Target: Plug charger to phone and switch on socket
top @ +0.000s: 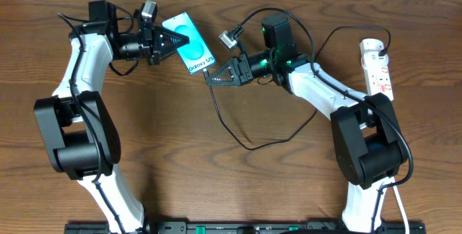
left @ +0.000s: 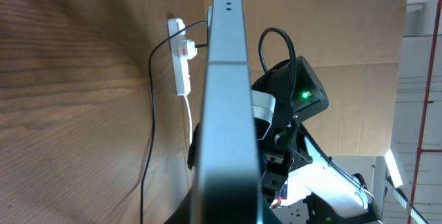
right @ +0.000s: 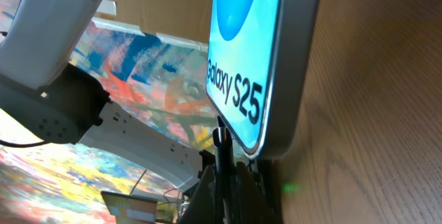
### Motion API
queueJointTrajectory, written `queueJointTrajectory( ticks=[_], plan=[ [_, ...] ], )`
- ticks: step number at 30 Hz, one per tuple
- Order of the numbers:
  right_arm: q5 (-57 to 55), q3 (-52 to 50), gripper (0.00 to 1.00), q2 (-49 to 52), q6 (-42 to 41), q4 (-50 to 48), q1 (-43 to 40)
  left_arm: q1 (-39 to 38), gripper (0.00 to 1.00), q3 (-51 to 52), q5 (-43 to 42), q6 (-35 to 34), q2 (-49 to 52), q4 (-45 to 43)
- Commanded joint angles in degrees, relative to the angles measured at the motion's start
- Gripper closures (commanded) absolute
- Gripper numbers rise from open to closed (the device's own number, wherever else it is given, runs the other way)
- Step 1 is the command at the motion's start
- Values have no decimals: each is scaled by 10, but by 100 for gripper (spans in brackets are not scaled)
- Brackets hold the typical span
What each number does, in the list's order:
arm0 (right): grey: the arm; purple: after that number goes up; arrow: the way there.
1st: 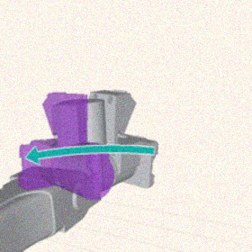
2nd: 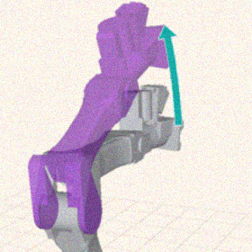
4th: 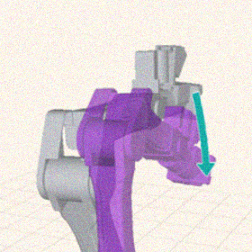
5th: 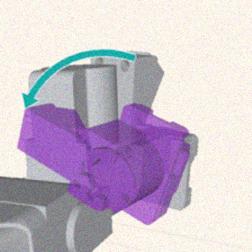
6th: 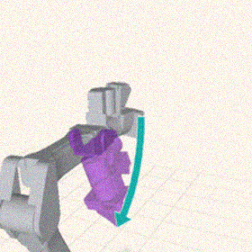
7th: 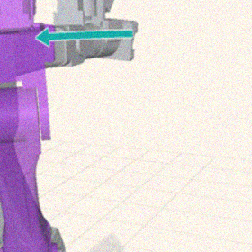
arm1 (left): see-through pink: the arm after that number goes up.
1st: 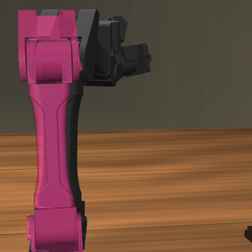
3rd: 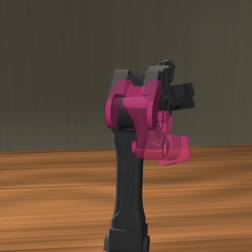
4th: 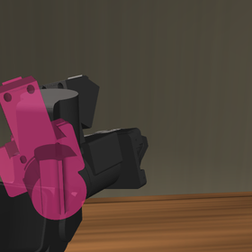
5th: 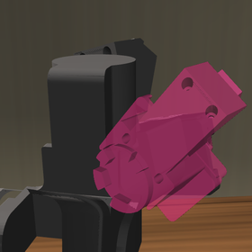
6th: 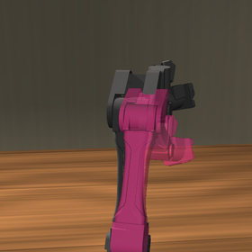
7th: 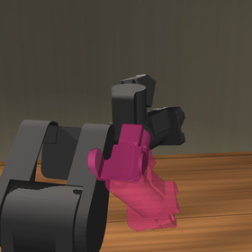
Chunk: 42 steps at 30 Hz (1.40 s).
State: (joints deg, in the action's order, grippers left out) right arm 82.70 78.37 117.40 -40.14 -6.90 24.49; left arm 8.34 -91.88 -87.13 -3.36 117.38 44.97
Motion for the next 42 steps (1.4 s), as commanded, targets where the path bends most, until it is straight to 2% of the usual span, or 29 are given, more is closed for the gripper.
queueJointTrajectory(
  ticks=[1, 42],
  plan=[
    [2, 5, 99, 0, -5, 0, 8, -1, 93, -9, -30, -11, -3, 1],
    [-9, 5, 99, 0, -1, 3, 0, -1, 93, -9, -30, -19, -3, 1]
  ],
)
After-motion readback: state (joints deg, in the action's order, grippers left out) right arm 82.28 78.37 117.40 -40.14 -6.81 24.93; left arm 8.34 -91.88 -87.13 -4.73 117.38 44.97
